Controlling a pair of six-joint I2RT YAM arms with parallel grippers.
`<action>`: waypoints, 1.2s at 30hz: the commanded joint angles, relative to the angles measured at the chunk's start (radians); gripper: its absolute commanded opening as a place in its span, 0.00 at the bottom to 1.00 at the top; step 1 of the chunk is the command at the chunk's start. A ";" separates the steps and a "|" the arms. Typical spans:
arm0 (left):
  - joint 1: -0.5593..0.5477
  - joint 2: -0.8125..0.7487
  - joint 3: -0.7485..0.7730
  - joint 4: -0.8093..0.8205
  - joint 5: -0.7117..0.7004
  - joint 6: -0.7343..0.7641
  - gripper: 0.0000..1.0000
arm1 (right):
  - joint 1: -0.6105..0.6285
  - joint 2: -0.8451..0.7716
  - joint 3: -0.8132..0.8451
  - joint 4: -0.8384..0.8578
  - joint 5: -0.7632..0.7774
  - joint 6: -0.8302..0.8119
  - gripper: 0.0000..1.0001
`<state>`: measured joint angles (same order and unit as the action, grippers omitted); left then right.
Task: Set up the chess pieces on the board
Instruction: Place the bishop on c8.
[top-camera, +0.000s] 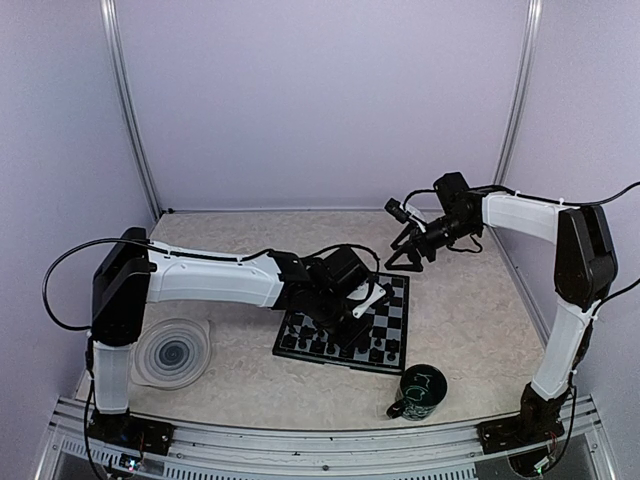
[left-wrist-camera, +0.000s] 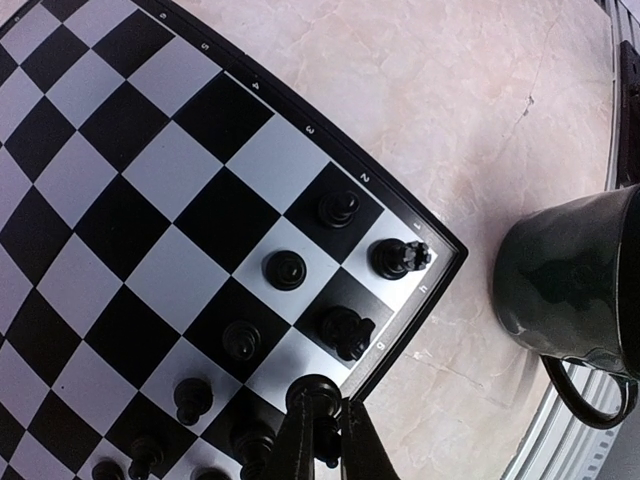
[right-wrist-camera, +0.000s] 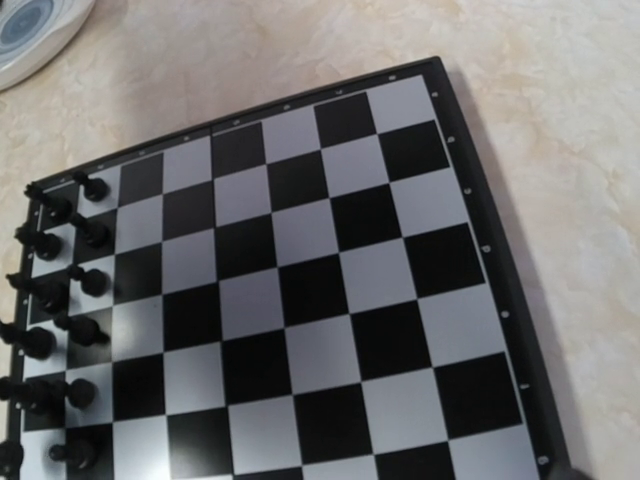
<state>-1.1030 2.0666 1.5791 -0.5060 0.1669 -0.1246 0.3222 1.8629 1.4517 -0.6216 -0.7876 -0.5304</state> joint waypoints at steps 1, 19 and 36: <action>-0.007 0.024 0.030 -0.014 -0.008 0.012 0.06 | -0.003 0.016 0.004 -0.005 -0.001 -0.005 0.99; -0.006 0.064 0.056 -0.036 -0.030 0.021 0.10 | -0.003 0.024 0.007 -0.011 -0.004 -0.006 0.99; -0.006 0.053 0.082 -0.034 -0.013 0.027 0.19 | -0.003 0.025 0.014 -0.017 -0.008 -0.005 0.99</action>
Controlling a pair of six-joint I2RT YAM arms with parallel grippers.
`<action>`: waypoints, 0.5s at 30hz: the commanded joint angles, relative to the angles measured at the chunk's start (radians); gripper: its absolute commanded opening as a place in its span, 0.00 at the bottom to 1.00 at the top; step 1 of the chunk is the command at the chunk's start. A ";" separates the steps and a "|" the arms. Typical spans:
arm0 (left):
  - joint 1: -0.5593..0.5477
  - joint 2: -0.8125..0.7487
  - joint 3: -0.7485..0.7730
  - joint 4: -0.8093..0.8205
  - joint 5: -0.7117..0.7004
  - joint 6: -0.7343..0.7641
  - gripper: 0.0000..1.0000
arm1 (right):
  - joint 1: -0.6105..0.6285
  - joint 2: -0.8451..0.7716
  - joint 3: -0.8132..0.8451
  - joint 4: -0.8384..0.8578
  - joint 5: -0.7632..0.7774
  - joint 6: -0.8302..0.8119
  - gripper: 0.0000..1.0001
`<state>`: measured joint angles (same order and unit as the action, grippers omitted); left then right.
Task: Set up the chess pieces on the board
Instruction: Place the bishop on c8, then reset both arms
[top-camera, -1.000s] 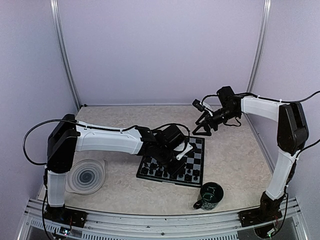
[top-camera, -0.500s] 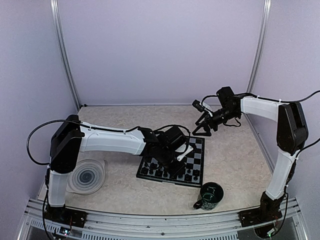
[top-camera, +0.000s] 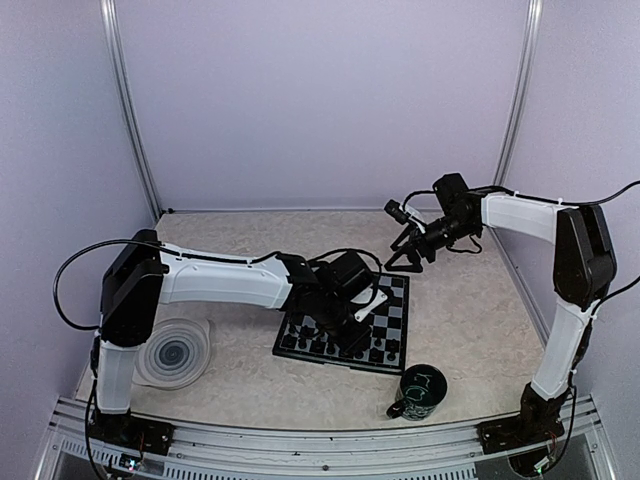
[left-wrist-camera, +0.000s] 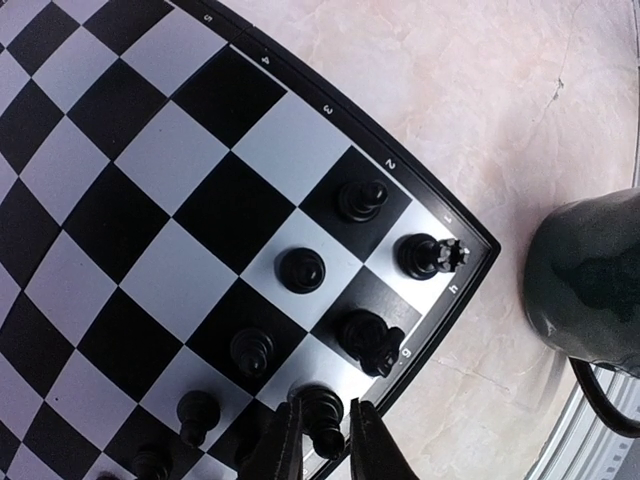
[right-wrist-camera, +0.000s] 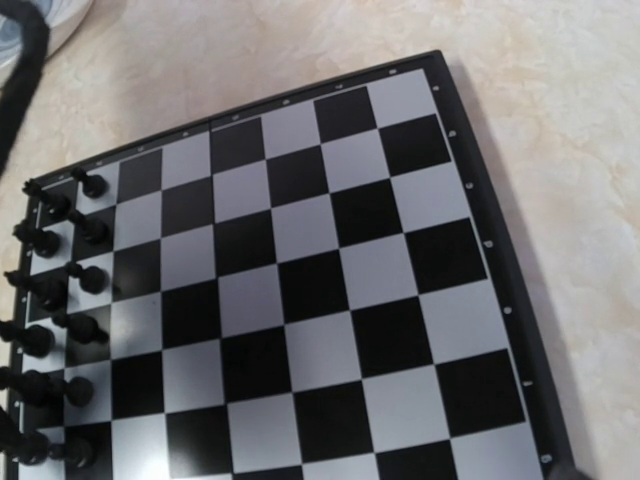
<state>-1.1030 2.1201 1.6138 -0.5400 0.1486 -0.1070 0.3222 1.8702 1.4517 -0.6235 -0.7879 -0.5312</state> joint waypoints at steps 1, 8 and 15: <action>-0.006 0.000 0.052 0.001 0.010 0.010 0.20 | -0.003 0.017 0.015 -0.015 -0.008 -0.004 0.99; 0.000 -0.051 0.102 0.029 0.031 0.017 0.26 | -0.002 -0.001 0.063 -0.042 0.012 0.003 0.99; 0.089 -0.191 0.157 0.030 -0.058 0.045 0.41 | -0.009 -0.155 0.155 0.017 0.265 0.022 0.99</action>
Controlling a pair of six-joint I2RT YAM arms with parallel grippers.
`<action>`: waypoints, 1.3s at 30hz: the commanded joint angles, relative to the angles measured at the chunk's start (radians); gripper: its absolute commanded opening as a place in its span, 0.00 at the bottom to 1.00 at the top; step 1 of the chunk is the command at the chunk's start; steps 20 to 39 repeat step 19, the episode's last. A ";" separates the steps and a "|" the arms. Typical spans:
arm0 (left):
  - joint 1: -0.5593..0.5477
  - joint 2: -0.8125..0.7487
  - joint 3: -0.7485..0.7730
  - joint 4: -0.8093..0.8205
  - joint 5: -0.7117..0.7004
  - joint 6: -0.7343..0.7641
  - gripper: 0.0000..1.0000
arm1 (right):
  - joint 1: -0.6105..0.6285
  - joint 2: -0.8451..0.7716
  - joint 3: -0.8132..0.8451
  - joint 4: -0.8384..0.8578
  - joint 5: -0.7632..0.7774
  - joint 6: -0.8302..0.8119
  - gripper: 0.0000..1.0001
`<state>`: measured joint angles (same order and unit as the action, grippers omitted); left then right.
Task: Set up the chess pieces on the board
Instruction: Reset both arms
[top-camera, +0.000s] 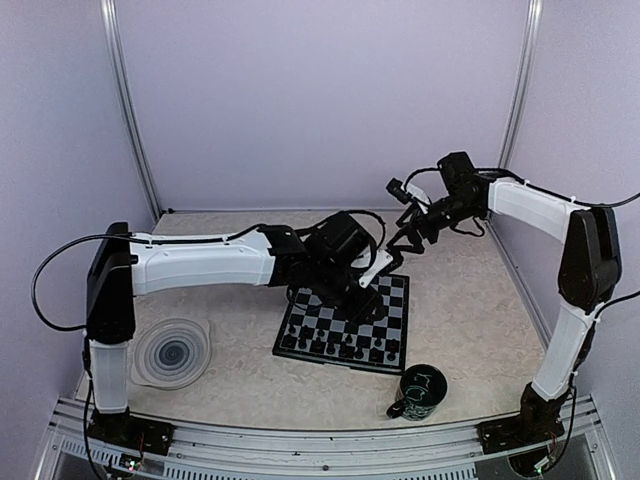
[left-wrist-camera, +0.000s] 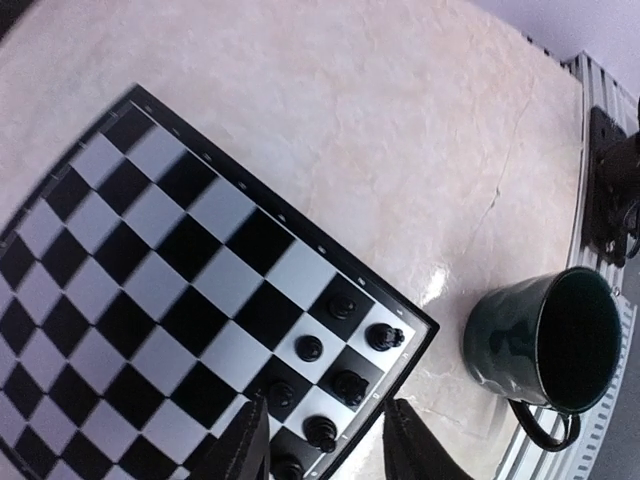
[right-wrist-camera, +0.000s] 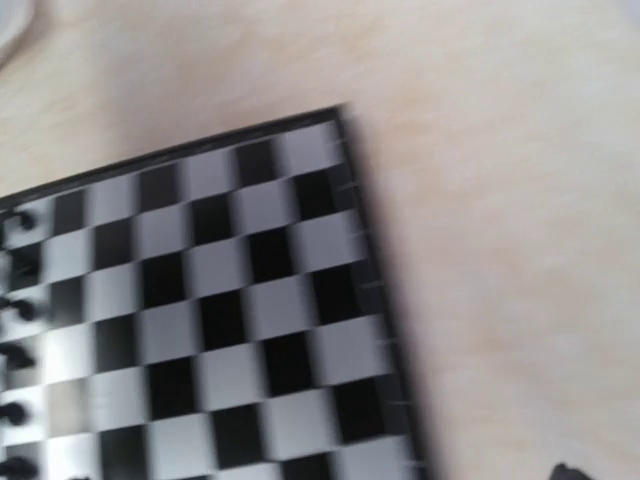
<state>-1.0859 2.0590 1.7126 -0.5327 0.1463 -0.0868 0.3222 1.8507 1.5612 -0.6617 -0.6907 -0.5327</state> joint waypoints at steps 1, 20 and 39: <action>0.103 -0.163 0.063 0.019 -0.064 0.024 0.43 | -0.014 -0.173 0.028 0.120 0.233 0.059 0.99; 0.458 -0.508 -0.225 0.279 -0.398 0.010 0.99 | -0.064 -0.557 -0.325 0.543 0.700 0.408 0.99; 0.458 -0.508 -0.225 0.279 -0.398 0.010 0.99 | -0.064 -0.557 -0.325 0.543 0.700 0.408 0.99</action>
